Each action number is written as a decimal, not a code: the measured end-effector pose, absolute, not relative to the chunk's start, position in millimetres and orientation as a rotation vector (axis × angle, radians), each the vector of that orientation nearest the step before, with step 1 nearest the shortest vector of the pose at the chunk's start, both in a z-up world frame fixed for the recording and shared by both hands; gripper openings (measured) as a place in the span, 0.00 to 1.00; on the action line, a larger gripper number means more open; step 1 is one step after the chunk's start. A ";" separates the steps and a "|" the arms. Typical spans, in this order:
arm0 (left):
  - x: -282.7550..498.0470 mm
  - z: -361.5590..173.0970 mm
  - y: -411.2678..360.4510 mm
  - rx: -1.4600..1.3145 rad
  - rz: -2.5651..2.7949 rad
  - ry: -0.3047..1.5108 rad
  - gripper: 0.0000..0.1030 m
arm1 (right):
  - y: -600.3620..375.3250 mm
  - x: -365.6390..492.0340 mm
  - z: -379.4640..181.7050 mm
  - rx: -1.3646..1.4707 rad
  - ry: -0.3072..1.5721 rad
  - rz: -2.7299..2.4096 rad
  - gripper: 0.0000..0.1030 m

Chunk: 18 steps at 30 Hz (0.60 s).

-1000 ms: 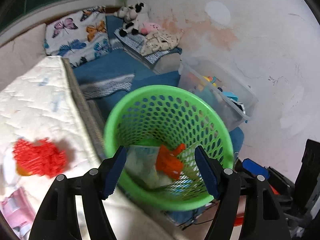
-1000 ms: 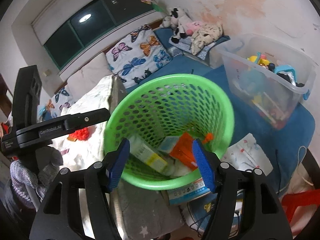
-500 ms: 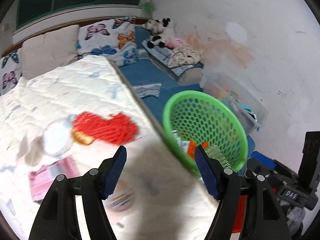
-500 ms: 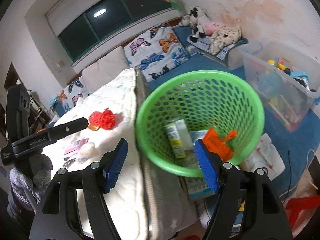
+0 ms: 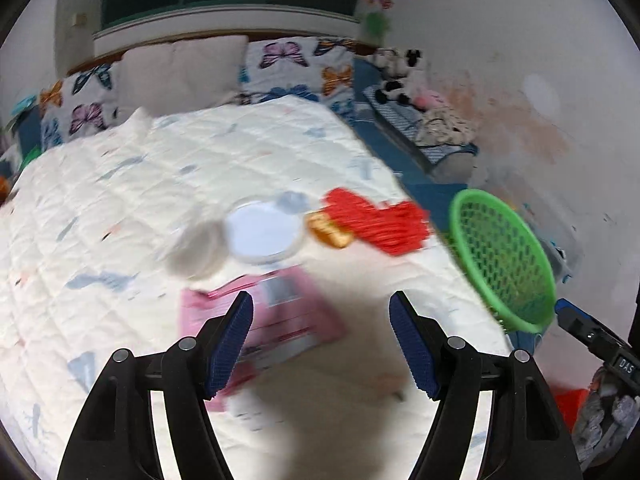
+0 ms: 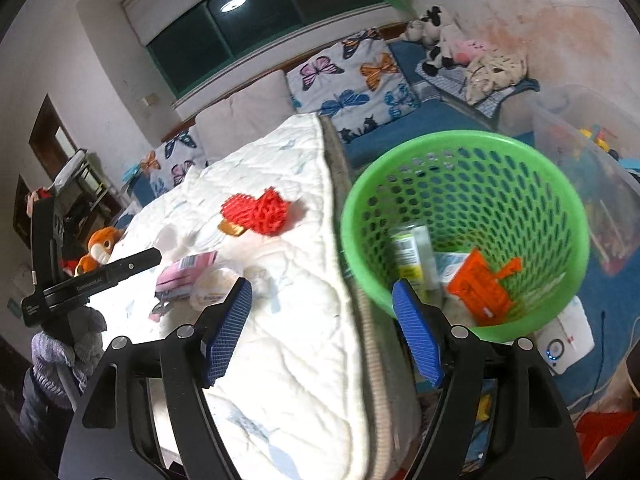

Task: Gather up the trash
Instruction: 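Grasp the clear pudding cup with the right tool while the left tool grasps the pink snack packet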

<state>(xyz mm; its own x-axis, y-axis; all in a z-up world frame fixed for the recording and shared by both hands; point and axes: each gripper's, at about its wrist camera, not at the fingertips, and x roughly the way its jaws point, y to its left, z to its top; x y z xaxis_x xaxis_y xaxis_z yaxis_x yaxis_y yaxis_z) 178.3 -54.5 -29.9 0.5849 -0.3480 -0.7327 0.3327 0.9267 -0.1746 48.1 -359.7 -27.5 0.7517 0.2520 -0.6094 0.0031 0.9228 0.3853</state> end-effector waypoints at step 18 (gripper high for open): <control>202.3 -71.8 15.9 -0.192 -0.308 0.963 0.67 | -260.0 94.0 -41.4 0.236 0.799 0.331 0.74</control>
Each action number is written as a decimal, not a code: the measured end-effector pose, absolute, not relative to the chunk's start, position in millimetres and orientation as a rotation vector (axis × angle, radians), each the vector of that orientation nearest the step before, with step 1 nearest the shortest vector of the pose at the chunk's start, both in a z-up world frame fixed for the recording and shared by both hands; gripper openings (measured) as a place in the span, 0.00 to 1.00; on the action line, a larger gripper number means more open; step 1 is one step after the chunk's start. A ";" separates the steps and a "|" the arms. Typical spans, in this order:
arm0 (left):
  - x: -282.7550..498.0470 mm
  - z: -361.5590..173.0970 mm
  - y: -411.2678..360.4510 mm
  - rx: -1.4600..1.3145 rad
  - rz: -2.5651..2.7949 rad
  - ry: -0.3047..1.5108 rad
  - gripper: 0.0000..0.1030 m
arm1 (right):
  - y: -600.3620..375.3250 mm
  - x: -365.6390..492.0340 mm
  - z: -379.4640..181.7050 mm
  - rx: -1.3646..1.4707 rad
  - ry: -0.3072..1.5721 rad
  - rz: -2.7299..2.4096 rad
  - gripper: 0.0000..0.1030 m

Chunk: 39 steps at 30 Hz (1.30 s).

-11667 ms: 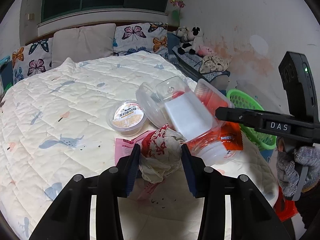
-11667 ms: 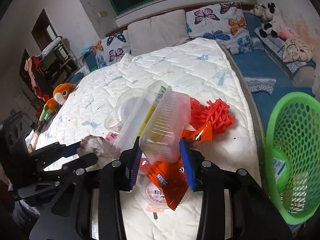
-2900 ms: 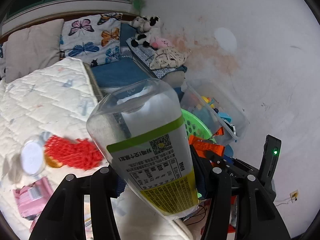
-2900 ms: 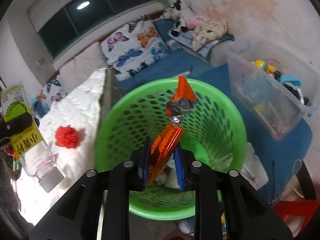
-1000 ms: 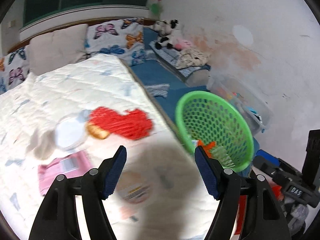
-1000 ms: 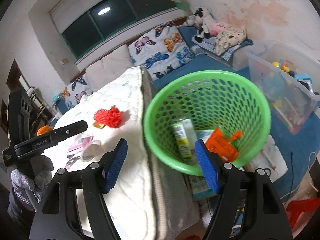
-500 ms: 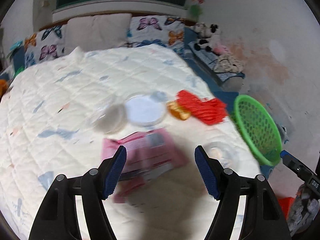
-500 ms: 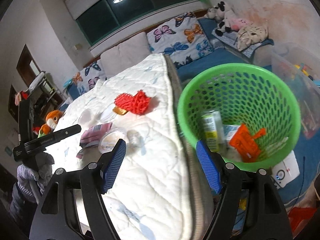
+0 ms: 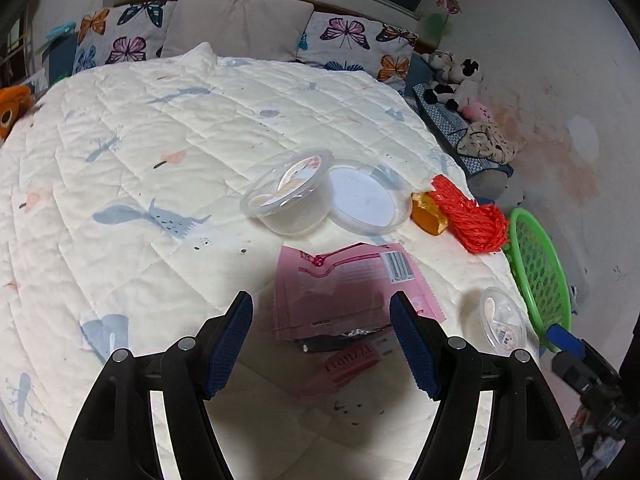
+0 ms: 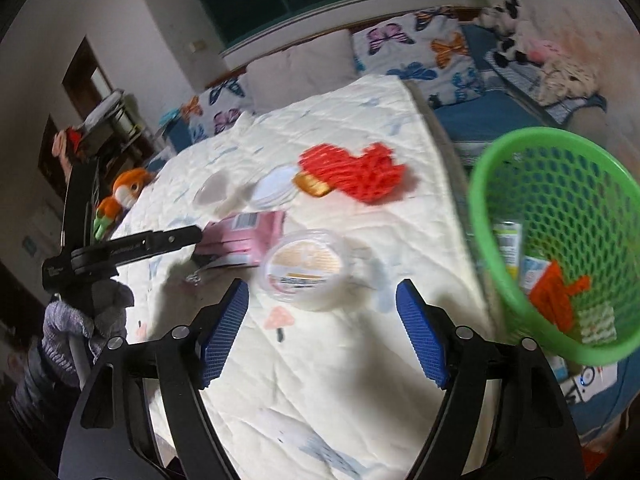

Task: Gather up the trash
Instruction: 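Grasp the clear pudding cup with the right tool while the left tool grasps the pink snack packet, then drop the pudding cup in the basket with the right tool while the left drops the packet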

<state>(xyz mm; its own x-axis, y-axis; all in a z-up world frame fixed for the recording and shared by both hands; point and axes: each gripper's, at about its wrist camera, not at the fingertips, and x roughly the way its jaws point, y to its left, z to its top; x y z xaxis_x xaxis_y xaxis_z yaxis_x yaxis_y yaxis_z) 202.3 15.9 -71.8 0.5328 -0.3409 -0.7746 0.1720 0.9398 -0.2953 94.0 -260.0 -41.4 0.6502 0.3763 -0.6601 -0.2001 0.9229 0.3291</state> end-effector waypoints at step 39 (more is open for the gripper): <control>194.3 -75.7 1.4 -0.140 -0.413 0.885 0.24 | -226.2 119.5 -68.8 0.087 0.824 0.295 0.62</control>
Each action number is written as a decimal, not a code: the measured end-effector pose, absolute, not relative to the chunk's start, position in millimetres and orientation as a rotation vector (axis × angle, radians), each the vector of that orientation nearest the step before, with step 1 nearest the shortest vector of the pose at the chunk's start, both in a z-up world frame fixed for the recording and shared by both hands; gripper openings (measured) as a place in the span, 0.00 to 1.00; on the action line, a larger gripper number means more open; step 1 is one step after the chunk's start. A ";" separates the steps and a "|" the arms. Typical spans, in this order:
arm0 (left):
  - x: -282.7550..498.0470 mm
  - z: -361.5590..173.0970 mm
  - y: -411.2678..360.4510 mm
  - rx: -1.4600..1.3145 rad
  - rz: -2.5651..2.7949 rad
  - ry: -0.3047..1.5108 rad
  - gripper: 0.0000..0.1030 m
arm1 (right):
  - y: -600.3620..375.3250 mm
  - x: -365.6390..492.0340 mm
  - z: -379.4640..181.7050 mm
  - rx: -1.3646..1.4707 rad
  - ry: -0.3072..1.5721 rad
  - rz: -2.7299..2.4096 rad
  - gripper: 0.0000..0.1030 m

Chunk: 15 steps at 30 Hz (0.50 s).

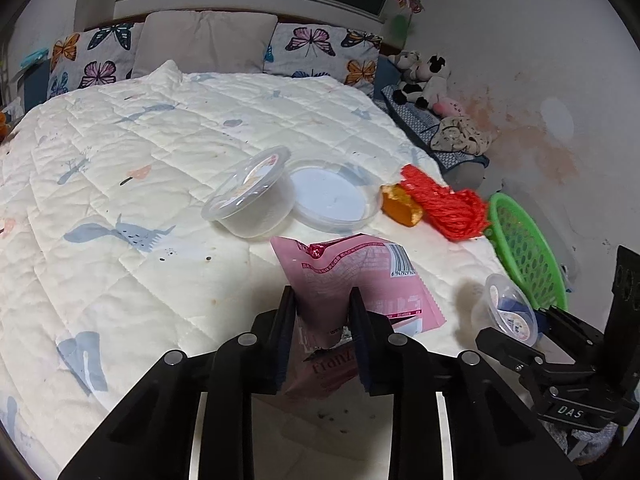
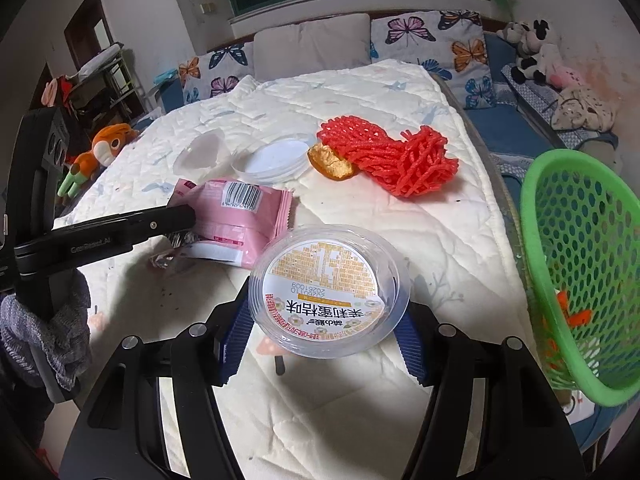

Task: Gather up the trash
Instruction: 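Drop the pudding cup in the basket with the right tool while the left drops the packet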

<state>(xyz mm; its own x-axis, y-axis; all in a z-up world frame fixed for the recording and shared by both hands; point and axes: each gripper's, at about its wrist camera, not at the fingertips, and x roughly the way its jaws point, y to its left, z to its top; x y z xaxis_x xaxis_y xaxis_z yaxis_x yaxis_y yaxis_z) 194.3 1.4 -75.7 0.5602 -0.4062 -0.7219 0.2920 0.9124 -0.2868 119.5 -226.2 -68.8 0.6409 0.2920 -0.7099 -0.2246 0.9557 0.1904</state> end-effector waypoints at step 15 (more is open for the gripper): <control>170.4 -28.3 -24.6 -0.153 -0.544 0.817 0.18 | -279.2 93.7 -43.9 0.153 0.759 0.214 0.62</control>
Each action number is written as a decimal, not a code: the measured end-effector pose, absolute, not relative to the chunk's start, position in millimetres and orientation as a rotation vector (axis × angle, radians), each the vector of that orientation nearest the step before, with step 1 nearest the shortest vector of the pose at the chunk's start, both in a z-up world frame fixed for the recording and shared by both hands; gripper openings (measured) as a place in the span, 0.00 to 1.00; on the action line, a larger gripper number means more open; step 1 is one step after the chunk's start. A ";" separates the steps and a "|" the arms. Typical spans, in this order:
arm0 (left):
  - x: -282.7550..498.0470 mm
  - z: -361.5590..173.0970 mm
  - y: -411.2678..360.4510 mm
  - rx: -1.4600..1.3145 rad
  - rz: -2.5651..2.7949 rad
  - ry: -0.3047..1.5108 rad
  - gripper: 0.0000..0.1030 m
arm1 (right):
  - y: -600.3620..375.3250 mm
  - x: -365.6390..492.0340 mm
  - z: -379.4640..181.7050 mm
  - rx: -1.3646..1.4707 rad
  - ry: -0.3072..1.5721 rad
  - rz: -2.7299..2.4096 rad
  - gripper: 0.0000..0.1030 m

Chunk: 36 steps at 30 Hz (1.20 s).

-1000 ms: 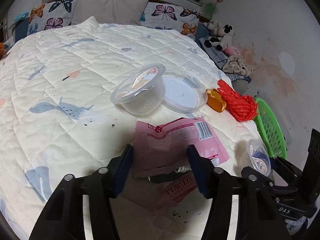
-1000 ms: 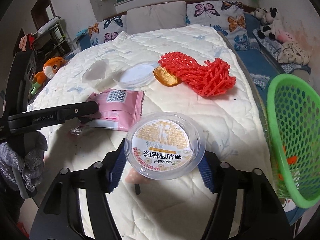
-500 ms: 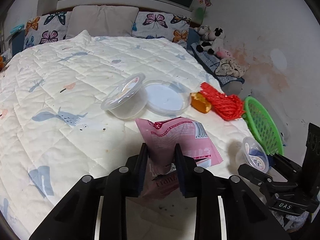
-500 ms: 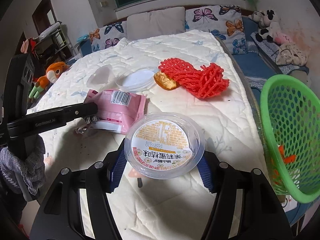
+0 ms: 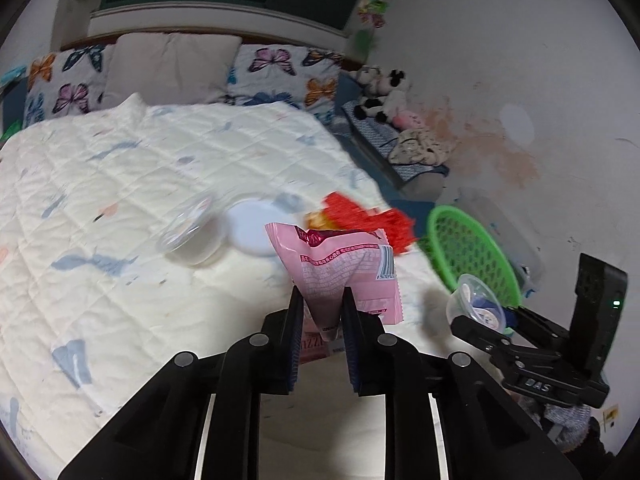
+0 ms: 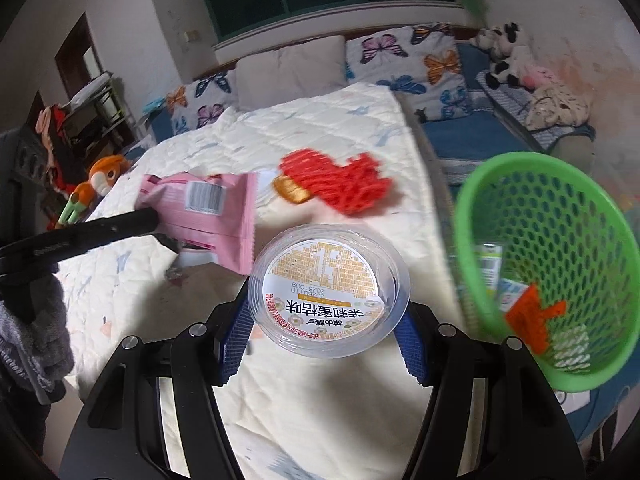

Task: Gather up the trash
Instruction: 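Drop the pudding cup in the basket with the right tool while the left drops the packet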

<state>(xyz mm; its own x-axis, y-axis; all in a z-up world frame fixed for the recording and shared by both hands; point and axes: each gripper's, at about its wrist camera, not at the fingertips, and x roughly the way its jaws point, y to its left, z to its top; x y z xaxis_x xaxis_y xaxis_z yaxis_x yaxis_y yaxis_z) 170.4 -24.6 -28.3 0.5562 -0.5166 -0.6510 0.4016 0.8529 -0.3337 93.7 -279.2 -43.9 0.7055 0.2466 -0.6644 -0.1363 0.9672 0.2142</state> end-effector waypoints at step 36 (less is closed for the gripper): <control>194.4 -7.9 -260.6 0.075 -0.812 0.849 0.18 | -480.9 69.2 -63.9 0.353 0.765 -0.151 0.71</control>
